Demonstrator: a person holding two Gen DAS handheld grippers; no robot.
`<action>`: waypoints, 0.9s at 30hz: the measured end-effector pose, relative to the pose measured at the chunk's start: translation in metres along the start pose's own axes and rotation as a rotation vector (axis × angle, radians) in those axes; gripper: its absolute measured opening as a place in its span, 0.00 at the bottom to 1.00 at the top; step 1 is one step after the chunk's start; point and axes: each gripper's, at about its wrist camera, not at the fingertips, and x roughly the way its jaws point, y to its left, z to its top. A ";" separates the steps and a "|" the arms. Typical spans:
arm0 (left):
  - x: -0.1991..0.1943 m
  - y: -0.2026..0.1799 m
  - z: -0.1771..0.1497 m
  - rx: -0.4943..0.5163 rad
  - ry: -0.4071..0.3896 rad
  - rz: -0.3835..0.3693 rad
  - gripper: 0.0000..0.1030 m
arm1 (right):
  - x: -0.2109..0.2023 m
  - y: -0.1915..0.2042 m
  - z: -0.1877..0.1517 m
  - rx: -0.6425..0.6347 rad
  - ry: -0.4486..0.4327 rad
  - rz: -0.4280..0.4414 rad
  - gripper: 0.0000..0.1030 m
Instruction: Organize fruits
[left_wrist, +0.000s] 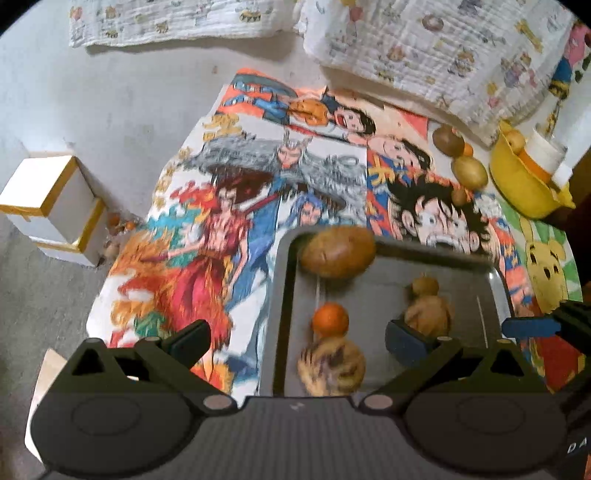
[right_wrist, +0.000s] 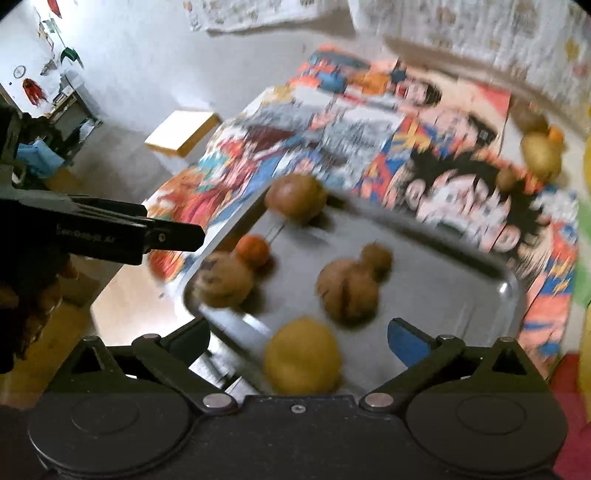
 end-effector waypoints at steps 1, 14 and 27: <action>-0.001 0.000 -0.004 0.001 0.010 -0.009 0.99 | 0.000 0.000 -0.003 0.005 0.012 0.006 0.99; 0.005 -0.023 -0.030 0.116 0.145 0.016 0.99 | -0.007 -0.024 -0.025 0.124 0.083 -0.077 0.99; 0.017 -0.061 -0.011 0.271 0.197 0.007 1.00 | -0.037 -0.078 -0.044 0.362 -0.014 -0.265 0.99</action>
